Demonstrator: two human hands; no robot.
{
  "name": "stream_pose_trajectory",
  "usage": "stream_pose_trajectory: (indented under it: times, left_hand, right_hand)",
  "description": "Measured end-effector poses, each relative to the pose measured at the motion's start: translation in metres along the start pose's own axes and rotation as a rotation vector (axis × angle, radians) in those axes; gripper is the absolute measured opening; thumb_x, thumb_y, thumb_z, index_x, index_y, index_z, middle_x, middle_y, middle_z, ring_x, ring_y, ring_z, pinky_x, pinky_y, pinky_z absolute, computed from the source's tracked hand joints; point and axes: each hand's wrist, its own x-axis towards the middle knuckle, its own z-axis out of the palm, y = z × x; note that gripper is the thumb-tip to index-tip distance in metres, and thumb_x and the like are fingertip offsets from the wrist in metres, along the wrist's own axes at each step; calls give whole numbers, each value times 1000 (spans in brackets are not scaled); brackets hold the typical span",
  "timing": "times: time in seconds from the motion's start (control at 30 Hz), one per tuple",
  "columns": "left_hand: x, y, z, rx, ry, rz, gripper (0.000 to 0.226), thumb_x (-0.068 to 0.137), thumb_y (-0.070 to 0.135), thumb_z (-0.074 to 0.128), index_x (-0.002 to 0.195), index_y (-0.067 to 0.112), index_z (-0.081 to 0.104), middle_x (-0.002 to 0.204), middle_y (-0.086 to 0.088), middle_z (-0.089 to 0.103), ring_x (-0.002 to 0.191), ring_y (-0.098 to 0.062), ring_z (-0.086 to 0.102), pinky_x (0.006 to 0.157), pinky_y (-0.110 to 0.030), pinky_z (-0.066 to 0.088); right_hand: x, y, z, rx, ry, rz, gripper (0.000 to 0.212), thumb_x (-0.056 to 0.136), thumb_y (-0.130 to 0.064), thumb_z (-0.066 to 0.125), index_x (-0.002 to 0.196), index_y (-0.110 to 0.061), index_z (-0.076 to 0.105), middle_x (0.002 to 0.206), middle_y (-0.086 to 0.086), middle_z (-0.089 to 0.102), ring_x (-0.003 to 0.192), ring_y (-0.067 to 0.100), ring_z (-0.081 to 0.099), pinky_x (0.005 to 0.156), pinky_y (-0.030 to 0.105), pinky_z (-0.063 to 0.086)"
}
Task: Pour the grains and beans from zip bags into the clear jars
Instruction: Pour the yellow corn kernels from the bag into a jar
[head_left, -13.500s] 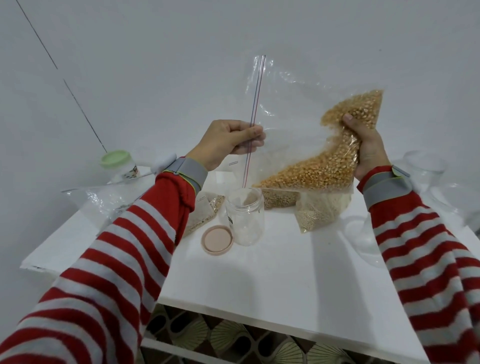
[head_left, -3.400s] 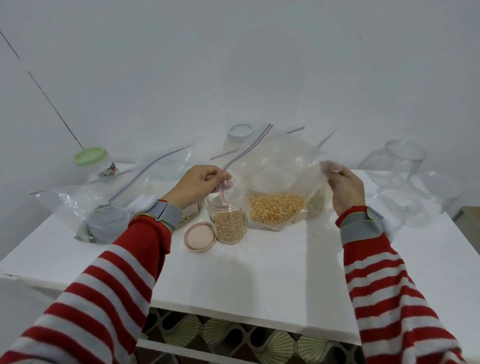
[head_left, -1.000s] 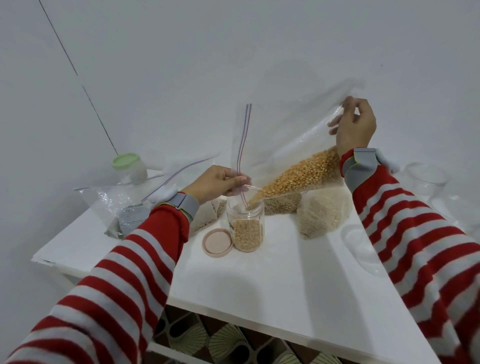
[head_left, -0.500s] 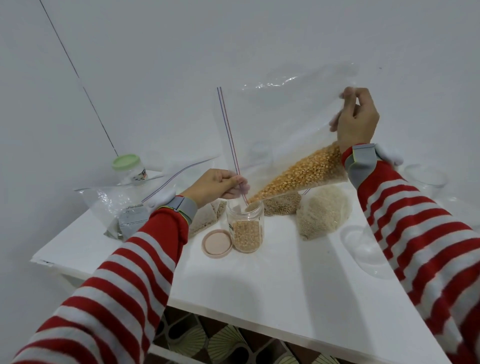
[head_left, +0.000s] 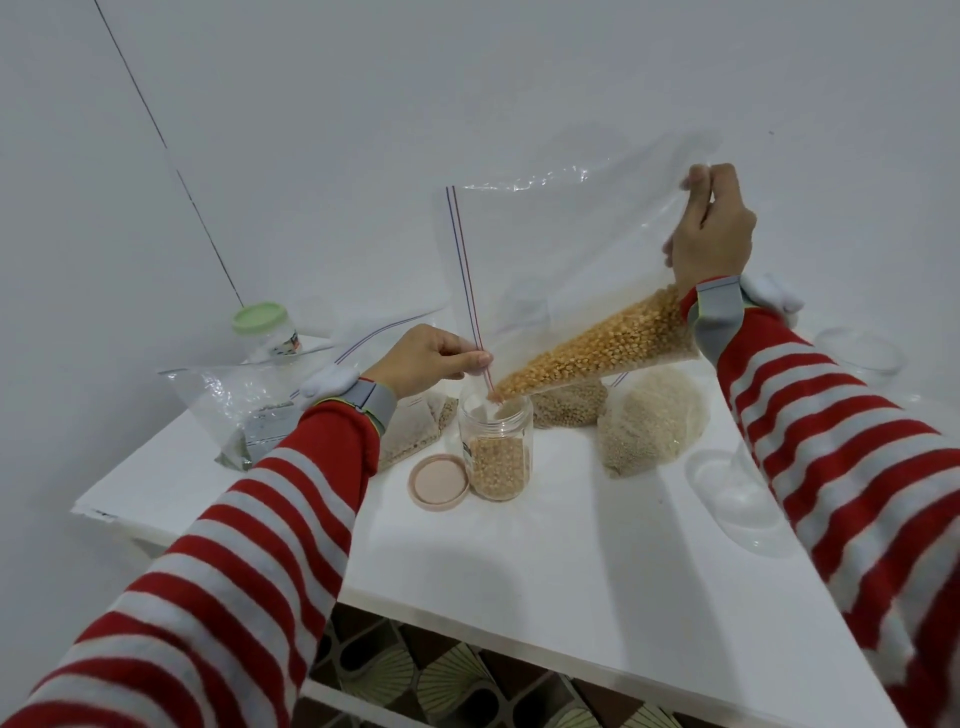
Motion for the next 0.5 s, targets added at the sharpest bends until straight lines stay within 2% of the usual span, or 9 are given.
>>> stream_pose_trajectory:
  times: [0.07, 0.17, 0.3, 0.4, 0.5]
  left_hand:
    - [0, 0, -3, 84, 7, 13, 24, 85, 36, 72, 99, 18, 78, 88, 1, 76, 84, -1, 69, 80, -17, 54]
    - [0, 2, -6, 144, 14, 6, 24, 85, 41, 72, 98, 22, 79, 89, 11, 75, 79, 11, 62, 70, -4, 41]
    - [1, 0, -8, 171, -10, 16, 24, 85, 42, 71, 97, 24, 79, 89, 12, 75, 87, 8, 64, 76, -9, 42]
    - [3, -2, -9, 191, -19, 27, 24, 84, 43, 71, 97, 24, 79, 90, 11, 76, 95, 1, 66, 88, -19, 48]
    - [4, -3, -11, 194, -27, 32, 25, 84, 43, 71, 97, 24, 79, 92, 10, 76, 97, -1, 66, 92, -23, 49]
  right_hand:
    - [1, 0, 2, -72, 28, -14, 39, 106, -41, 26, 105, -18, 58, 46, -4, 50, 47, 24, 60, 51, 39, 50]
    - [5, 3, 3, -253, 54, -70, 49, 103, -44, 18, 110, -19, 59, 53, 3, 58, 55, 30, 59, 55, 37, 45]
    - [11, 7, 3, -485, 52, -150, 62, 98, -50, 5, 116, -22, 57, 64, 11, 65, 58, 33, 57, 57, 38, 43]
    - [12, 7, 3, -548, 52, -222, 55, 102, -45, 11, 115, -20, 58, 63, 9, 62, 56, 31, 52, 54, 37, 34]
    - [12, 6, 7, -572, 157, -287, 46, 105, -37, 23, 104, -17, 64, 52, 4, 45, 47, 29, 43, 51, 32, 25]
